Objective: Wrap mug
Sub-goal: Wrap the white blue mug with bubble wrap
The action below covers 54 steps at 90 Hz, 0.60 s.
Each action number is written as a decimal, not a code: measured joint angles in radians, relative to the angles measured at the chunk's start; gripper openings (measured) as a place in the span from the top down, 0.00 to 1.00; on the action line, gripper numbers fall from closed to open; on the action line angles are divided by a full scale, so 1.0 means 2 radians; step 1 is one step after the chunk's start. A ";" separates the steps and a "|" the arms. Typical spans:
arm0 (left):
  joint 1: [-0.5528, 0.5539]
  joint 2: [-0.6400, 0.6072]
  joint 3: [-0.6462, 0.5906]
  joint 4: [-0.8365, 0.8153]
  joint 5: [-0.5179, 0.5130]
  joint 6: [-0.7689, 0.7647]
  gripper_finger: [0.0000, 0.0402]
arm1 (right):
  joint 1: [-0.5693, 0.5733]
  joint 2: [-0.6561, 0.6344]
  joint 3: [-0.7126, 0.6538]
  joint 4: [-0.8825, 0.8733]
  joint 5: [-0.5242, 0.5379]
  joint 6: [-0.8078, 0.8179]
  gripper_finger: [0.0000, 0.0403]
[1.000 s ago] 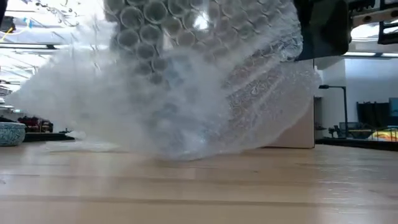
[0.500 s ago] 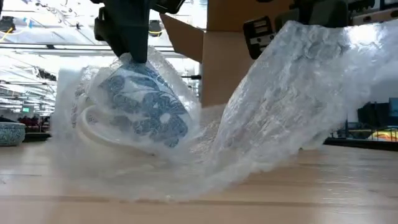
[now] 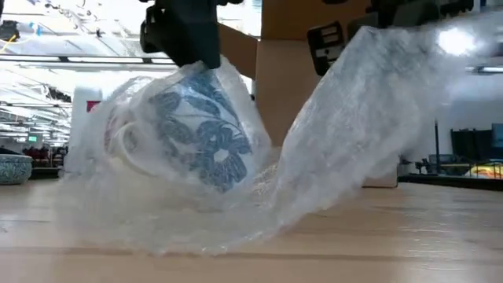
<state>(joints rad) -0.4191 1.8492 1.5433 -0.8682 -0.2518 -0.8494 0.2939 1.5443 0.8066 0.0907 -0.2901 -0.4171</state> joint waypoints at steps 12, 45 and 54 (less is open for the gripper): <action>0.010 0.000 0.000 0.002 -0.006 0.014 0.63 | 0.000 0.000 0.000 0.000 0.000 0.000 1.00; 0.040 0.000 0.000 0.031 -0.007 0.088 0.60 | 0.000 0.000 0.000 0.000 0.000 0.000 1.00; 0.046 0.000 0.000 0.044 -0.006 0.103 0.60 | -0.001 0.000 0.000 0.000 0.000 0.000 1.00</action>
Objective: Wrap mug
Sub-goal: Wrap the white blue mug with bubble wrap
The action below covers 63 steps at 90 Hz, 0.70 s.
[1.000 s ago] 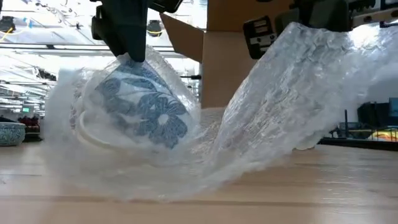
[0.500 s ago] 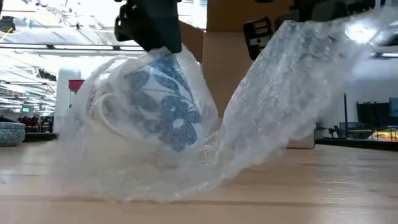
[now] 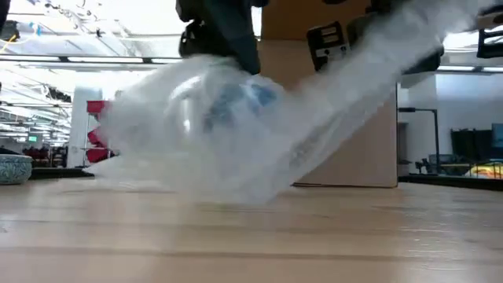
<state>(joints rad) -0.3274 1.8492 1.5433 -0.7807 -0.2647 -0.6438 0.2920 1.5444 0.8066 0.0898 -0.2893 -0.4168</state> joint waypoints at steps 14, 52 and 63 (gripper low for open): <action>0.002 0.000 0.000 0.018 0.002 0.023 0.60 | -0.003 0.000 0.000 -0.002 0.000 0.000 1.00; -0.007 -0.012 0.042 -0.030 0.018 0.028 0.60 | -0.046 0.000 0.000 0.013 0.069 0.097 1.00; -0.010 -0.012 0.078 -0.046 0.015 0.041 0.60 | -0.059 0.000 0.000 0.012 0.070 0.140 1.00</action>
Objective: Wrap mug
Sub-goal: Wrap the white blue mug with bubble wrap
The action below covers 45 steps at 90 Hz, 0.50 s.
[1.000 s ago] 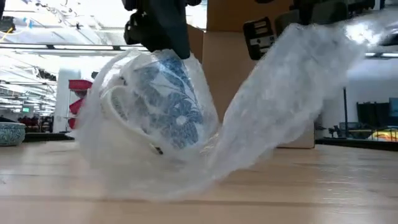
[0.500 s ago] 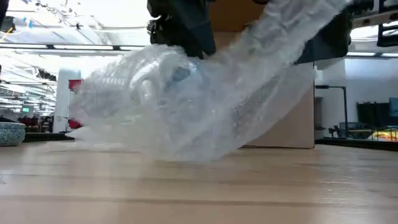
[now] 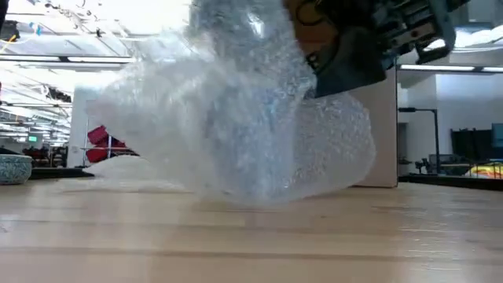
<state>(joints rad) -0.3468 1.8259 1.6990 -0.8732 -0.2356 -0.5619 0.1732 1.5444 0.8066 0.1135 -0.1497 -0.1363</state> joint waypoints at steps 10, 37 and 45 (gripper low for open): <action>-0.008 0.000 0.018 -0.014 -0.001 0.005 0.60 | -0.007 0.000 0.000 0.000 0.001 0.031 1.00; -0.041 -0.001 0.021 -0.100 0.002 -0.063 0.60 | -0.024 0.000 0.000 -0.003 0.001 0.120 1.00; -0.059 -0.001 0.021 -0.111 0.003 -0.078 0.61 | -0.030 0.000 0.000 -0.003 0.001 0.126 1.00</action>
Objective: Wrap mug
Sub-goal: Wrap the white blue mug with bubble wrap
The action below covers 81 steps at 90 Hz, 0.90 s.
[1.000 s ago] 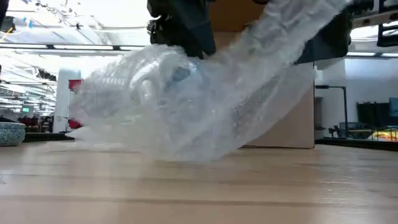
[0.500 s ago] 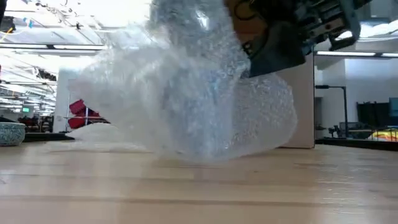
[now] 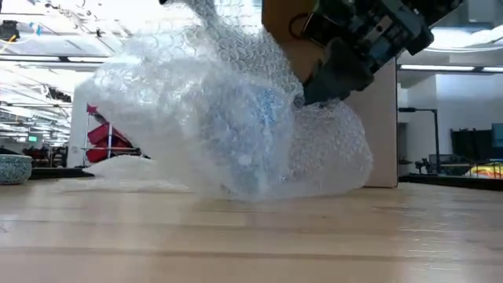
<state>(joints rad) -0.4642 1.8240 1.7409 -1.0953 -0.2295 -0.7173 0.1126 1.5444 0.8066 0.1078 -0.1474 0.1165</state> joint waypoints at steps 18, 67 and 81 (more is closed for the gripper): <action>-0.038 0.000 0.000 -0.036 0.021 -0.031 0.64 | -0.006 0.000 0.000 -0.001 0.009 0.004 1.00; -0.075 0.017 -0.005 0.259 -0.143 -0.071 0.65 | -0.005 0.000 0.000 -0.006 0.031 0.026 1.00; -0.068 0.046 -0.005 0.188 -0.163 -0.117 0.65 | -0.004 0.000 0.000 -0.009 0.031 0.026 1.00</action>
<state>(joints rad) -0.6002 1.9167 1.7302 -0.7199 -0.5562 -0.9506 0.1040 1.5444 0.8062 0.0904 -0.0853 0.1684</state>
